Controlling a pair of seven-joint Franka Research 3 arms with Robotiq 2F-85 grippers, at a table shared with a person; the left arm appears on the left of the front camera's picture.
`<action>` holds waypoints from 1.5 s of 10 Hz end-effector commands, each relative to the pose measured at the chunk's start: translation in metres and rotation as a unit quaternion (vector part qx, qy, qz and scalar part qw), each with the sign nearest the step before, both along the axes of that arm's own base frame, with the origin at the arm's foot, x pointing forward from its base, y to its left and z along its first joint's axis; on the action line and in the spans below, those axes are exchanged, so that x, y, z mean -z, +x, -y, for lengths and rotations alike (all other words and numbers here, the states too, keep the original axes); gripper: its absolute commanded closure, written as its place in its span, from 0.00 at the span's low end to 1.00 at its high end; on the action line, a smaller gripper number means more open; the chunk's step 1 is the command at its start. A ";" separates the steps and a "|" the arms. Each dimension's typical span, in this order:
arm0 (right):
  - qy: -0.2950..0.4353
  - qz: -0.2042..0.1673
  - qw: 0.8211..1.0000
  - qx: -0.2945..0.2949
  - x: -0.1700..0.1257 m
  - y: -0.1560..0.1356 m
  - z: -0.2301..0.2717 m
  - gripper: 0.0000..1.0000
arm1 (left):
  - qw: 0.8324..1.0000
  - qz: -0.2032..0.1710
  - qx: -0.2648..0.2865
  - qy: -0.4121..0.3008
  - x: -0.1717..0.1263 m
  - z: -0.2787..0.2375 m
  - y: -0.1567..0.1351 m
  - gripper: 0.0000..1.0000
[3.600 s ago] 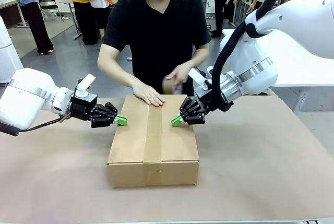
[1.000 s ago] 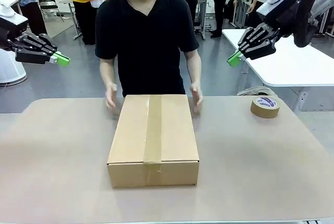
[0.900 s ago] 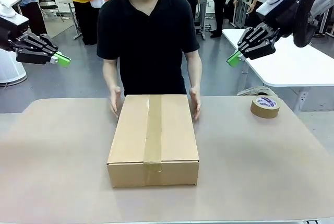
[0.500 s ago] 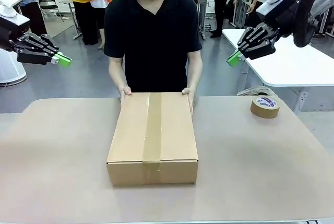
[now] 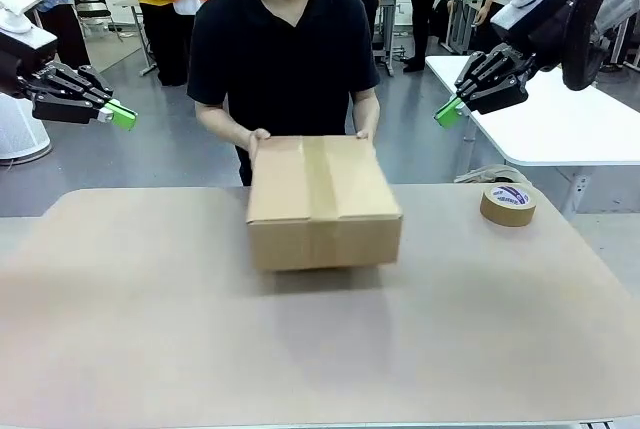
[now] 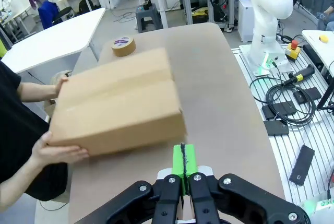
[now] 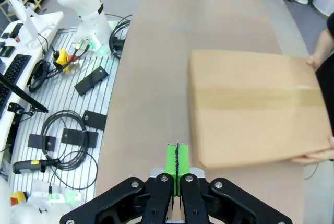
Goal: Wrap the clocks to prevent damage.
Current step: After the human seals the box with tape, release both hands from the side flaps of the Package Box.
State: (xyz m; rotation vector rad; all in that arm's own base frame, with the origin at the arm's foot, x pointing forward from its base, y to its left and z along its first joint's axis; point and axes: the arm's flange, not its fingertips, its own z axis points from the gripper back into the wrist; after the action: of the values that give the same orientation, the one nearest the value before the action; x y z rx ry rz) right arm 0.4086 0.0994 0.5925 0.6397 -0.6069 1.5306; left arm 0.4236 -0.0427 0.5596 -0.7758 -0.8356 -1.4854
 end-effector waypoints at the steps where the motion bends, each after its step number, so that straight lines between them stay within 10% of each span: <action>1: -0.002 0.003 1.000 0.000 -0.001 -0.001 -0.001 0.99 | 1.000 0.000 0.000 0.000 0.000 0.000 0.000 0.99; 2: 0.000 0.000 1.000 0.000 0.000 0.000 0.000 0.45 | 1.000 -0.011 0.006 -0.015 -0.003 -0.002 -0.001 0.85; 3: -0.005 -0.013 1.000 -0.004 0.001 -0.002 0.003 0.39 | 1.000 -0.015 0.003 -0.015 -0.005 -0.002 0.000 0.39; 4: -0.007 -0.014 1.000 -0.005 0.001 -0.004 0.004 0.00 | 1.000 -0.014 -0.001 -0.010 -0.009 -0.002 0.000 0.25; 5: -0.009 -0.013 1.000 -0.006 0.001 -0.006 0.006 0.00 | 1.000 -0.013 -0.002 -0.009 -0.010 -0.004 -0.004 0.00; 7: -0.016 -0.012 1.000 -0.004 0.001 -0.007 0.005 0.16 | 1.000 -0.015 0.000 -0.002 -0.014 -0.005 -0.004 0.00; 8: -0.019 -0.012 1.000 -0.005 0.002 -0.008 0.006 0.06 | 1.000 -0.015 0.002 0.000 -0.013 -0.006 -0.007 0.18; 10: -0.019 -0.008 1.000 -0.004 0.002 -0.009 0.005 0.00 | 1.000 -0.019 0.010 0.008 -0.013 -0.007 -0.007 0.00; 13: -0.026 -0.011 1.000 -0.005 0.003 -0.012 0.004 0.00 | 0.999 -0.026 0.017 0.018 -0.012 -0.008 -0.008 0.10; 15: -0.033 -0.013 0.999 -0.003 0.003 -0.014 0.004 0.00 | 0.999 -0.033 0.016 0.024 -0.012 -0.008 -0.009 0.00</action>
State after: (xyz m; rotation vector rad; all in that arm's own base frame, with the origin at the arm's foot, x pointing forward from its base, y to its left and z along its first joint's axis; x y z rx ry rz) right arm 0.4031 0.0932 0.5918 0.6194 -0.5682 1.5482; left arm 0.4159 -0.0376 0.5636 -0.7972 -0.7855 -1.5028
